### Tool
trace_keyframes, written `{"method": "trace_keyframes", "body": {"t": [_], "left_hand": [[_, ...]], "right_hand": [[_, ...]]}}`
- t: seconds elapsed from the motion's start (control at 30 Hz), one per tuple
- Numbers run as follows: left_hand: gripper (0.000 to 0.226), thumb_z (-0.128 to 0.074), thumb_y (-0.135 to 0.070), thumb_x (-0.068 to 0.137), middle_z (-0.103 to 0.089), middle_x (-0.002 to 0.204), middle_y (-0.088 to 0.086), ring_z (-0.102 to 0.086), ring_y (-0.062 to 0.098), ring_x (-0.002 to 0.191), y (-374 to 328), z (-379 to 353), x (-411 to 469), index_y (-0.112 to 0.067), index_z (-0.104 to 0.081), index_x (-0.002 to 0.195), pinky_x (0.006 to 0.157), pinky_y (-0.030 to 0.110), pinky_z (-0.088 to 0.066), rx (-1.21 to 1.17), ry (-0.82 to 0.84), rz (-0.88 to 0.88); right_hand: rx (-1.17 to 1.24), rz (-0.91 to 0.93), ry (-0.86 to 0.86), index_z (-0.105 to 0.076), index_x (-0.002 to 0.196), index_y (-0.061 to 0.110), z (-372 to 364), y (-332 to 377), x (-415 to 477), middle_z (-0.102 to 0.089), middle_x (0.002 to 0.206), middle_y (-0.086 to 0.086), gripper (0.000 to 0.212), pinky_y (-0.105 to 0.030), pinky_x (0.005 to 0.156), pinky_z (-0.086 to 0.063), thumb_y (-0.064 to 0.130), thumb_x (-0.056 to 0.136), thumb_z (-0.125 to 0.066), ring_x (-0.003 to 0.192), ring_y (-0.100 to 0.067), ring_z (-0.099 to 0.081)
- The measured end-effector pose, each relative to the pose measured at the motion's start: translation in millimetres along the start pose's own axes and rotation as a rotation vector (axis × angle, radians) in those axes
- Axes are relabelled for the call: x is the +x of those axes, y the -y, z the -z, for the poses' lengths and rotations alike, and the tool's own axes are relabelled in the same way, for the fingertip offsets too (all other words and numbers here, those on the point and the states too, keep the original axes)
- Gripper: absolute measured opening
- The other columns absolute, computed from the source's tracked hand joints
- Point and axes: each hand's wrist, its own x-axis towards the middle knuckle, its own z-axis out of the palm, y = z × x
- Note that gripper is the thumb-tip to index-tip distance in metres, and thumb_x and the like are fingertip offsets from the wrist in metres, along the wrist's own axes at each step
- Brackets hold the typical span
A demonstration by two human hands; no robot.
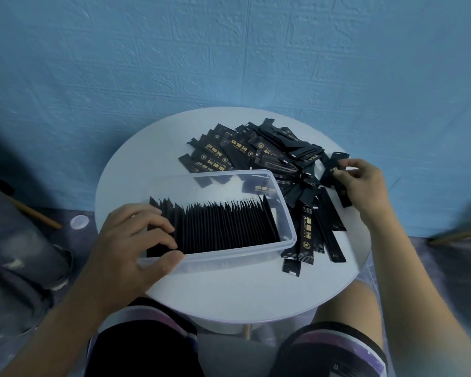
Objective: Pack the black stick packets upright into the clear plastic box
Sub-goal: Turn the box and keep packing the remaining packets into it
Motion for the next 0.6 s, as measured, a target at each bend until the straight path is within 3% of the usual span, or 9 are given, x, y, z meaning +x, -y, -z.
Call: {"method": "trace_keyframes", "body": {"t": [0.07, 0.13, 0.27, 0.43, 0.6], "left_hand": [[0.043, -0.056, -0.049, 0.095, -0.068, 0.093, -0.007, -0.058, 0.018, 0.108, -0.9, 0.5, 0.9, -0.018, -0.075, 0.072, 0.099, 0.033, -0.040, -0.016, 0.010, 0.005], [0.035, -0.059, -0.042, 0.091, -0.068, 0.093, -0.007, -0.058, 0.018, 0.108, -2.4, 1.2, 2.3, -0.018, -0.074, 0.071, 0.100, 0.031, -0.039, -0.026, 0.021, 0.014], [0.031, -0.058, -0.038, 0.090, -0.069, 0.093, -0.007, -0.057, 0.016, 0.110, -4.8, 0.4, 5.4, -0.018, -0.074, 0.071, 0.102, 0.028, -0.038, -0.039, 0.029, 0.030], [0.031, -0.058, -0.036, 0.089, -0.069, 0.092, -0.006, -0.058, 0.015, 0.110, -5.7, -3.3, 8.8, -0.018, -0.073, 0.069, 0.103, 0.025, -0.036, -0.044, 0.013, 0.042], [0.030, -0.058, -0.035, 0.089, -0.069, 0.090, -0.007, -0.059, 0.017, 0.109, -5.9, -8.6, 10.3, -0.018, -0.072, 0.068, 0.102, 0.030, -0.039, -0.045, -0.006, 0.047]], "right_hand": [[0.013, -0.041, -0.096, -0.070, 0.095, 0.017, -2.6, 5.2, 15.4, -0.065, 0.084, -0.006, 0.014, -0.035, 0.066, -0.049, 0.030, 0.089, -0.072, 0.068, -0.020, -0.058], [-0.088, -0.077, -0.122, -0.070, 0.089, 0.017, -6.1, 7.5, 29.3, -0.069, 0.087, -0.004, 0.027, -0.042, 0.078, -0.053, 0.044, 0.084, -0.072, 0.084, -0.027, -0.067], [-0.332, -0.105, -0.033, -0.066, 0.108, 0.013, -12.5, 9.5, 39.5, -0.068, 0.115, -0.009, 0.036, -0.038, 0.091, -0.047, 0.040, 0.086, -0.075, 0.110, -0.030, -0.062], [-0.248, -0.134, 0.053, -0.058, 0.108, 0.023, -14.8, 12.3, 38.8, -0.070, 0.106, -0.005, 0.032, -0.047, 0.085, -0.056, 0.030, 0.084, -0.077, 0.097, -0.031, -0.066], [-0.197, -0.078, 0.072, -0.053, 0.127, 0.022, -15.3, 11.6, 27.8, -0.064, 0.102, -0.003, 0.044, -0.041, 0.081, -0.055, 0.028, 0.089, -0.074, 0.092, -0.027, -0.063]]}}
